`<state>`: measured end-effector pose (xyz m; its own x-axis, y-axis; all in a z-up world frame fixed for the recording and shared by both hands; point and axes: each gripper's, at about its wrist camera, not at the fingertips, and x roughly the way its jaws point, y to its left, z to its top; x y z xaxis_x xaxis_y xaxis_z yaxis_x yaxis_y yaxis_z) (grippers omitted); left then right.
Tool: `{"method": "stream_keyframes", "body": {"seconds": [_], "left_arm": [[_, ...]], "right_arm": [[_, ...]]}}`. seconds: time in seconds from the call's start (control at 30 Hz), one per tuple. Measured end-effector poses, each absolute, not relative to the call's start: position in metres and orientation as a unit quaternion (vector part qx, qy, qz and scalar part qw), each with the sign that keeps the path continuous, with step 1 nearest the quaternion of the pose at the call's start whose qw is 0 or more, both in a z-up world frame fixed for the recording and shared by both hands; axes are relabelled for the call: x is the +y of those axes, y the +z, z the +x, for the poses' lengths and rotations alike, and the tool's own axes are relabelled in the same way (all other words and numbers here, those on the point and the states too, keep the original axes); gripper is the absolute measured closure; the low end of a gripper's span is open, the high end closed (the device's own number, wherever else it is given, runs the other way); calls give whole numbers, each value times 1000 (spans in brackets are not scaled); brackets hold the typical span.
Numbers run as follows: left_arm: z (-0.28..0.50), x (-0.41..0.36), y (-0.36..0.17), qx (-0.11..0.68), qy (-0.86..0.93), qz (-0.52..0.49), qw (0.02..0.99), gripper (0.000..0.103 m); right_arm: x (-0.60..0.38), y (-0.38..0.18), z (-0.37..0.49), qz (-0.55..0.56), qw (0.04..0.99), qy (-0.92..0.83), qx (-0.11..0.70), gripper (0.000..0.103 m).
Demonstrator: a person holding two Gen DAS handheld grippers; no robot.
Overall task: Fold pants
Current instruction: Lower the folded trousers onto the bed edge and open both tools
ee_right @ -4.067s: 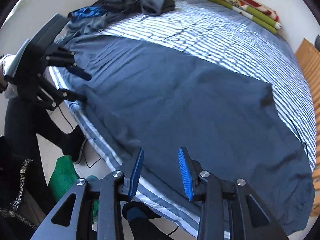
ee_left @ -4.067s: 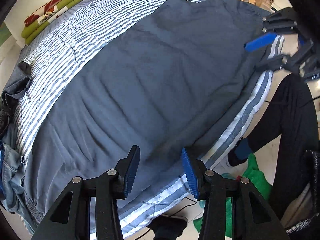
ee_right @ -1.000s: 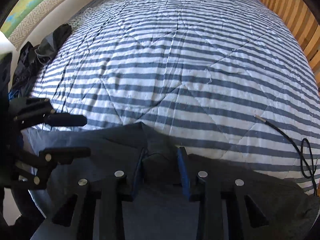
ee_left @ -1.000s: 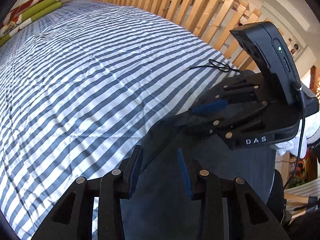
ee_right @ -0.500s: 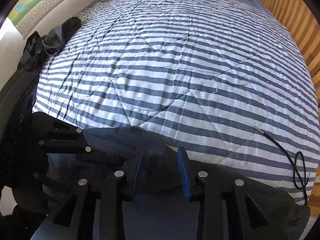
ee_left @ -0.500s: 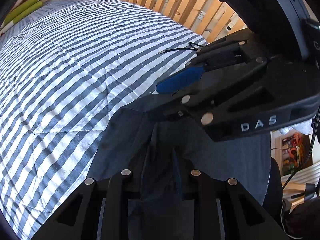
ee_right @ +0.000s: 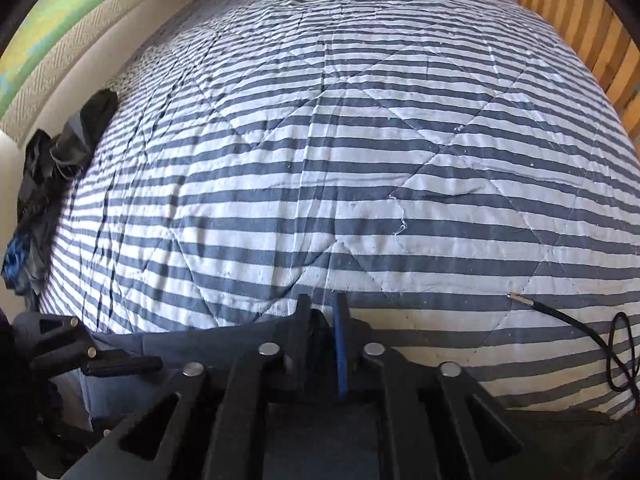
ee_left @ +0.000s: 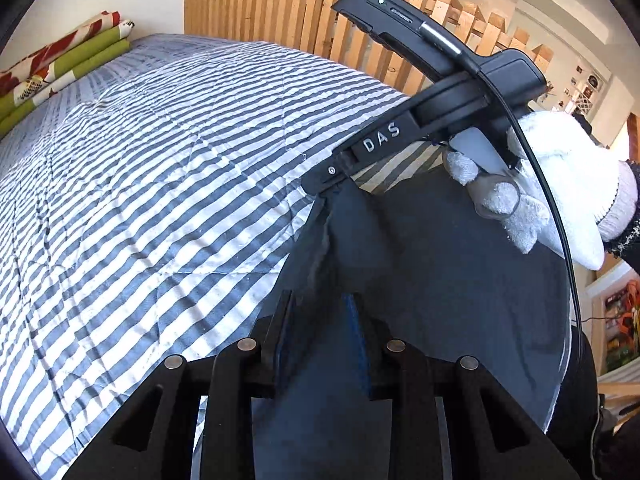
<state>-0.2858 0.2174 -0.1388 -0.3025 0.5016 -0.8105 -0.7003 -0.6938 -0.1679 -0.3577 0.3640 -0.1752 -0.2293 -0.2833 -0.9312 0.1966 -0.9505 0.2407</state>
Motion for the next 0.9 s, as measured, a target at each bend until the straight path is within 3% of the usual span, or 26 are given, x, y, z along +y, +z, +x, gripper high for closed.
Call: {"method": "stream_keyframes", "body": {"seconds": [0.07,0.27,0.37,0.47,0.67,0.9], "left_arm": [[-283,220,-141,103,790,-461,392,75],[-287,234,-191,150,784,-499,338,75],[-290,211,-184,126,794,-505,315,75],[-276,169,-148,110,814,-489,295,75],[-211,43,-81,73,858,-463,212,75],[-111,-146,-80,-63,880,-470,29,72]], "right_arm": [[373,-165,-357,586,154,-793,-67,65],[377,-131,-311,546,180,-815,-67,65],[364,-148,-289,554,196,-809,-28,65],[356,-193,-291,589,158,-792,19,67],[356,-143,-242,534,187,-824,-34,66],[249,-129,-114,506,290,-806,97,67]]}}
